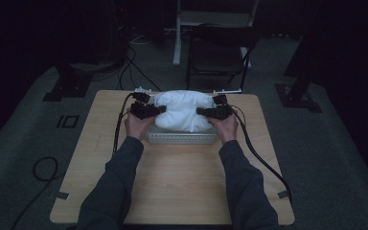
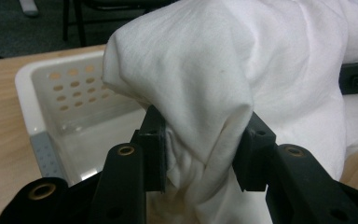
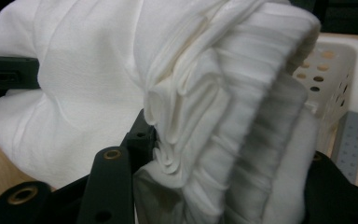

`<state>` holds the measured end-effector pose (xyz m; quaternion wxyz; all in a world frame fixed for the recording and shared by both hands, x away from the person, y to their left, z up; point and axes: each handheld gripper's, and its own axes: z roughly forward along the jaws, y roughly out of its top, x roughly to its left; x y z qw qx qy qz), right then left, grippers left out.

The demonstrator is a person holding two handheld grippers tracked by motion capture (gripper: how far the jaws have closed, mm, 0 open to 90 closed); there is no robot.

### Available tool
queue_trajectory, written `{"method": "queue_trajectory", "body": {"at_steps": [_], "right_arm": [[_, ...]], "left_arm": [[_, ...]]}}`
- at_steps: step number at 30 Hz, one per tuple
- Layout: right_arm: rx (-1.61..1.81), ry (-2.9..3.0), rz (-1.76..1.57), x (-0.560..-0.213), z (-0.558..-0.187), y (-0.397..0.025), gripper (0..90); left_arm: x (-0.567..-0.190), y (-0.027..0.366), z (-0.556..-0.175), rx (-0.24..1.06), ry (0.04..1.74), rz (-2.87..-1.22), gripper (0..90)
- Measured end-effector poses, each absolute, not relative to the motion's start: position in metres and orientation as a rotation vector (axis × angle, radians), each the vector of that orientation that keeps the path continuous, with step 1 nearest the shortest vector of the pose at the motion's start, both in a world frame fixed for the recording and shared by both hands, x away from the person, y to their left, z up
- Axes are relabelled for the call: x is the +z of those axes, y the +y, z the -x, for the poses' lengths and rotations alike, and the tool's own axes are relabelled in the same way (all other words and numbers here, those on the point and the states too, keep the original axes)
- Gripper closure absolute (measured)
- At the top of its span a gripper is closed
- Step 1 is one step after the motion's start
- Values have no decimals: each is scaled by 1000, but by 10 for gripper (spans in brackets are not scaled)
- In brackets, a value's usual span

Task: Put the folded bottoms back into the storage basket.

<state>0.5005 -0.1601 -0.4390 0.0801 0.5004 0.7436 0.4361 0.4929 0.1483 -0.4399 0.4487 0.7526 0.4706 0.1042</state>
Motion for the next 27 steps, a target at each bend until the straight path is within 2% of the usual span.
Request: {"method": "queue_trajectory", "body": {"at_steps": [12, 13, 14, 17, 20, 27], "right_arm": [[1187, 2260, -1548, -462, -510, -148, 485], [1171, 2264, -1552, -464, -511, -148, 461], [1097, 2286, -1564, -468, -514, -146, 384], [971, 2283, -1538, -471, -515, -141, 279], [923, 2224, -1488, -468, -512, -140, 221], [1032, 2135, -1431, -447, -503, -152, 302]], "left_arm": [[-457, 144, -496, 292, 1230, -1921, 587], [-461, 141, -497, 321, 1263, -1957, 587], [-461, 141, -497, 321, 1263, -1957, 519], [-466, 137, -496, 386, 1279, -1999, 414], [-460, 138, -493, 436, 1265, -1976, 388], [-451, 146, -487, 474, 1252, -1955, 391]]}}
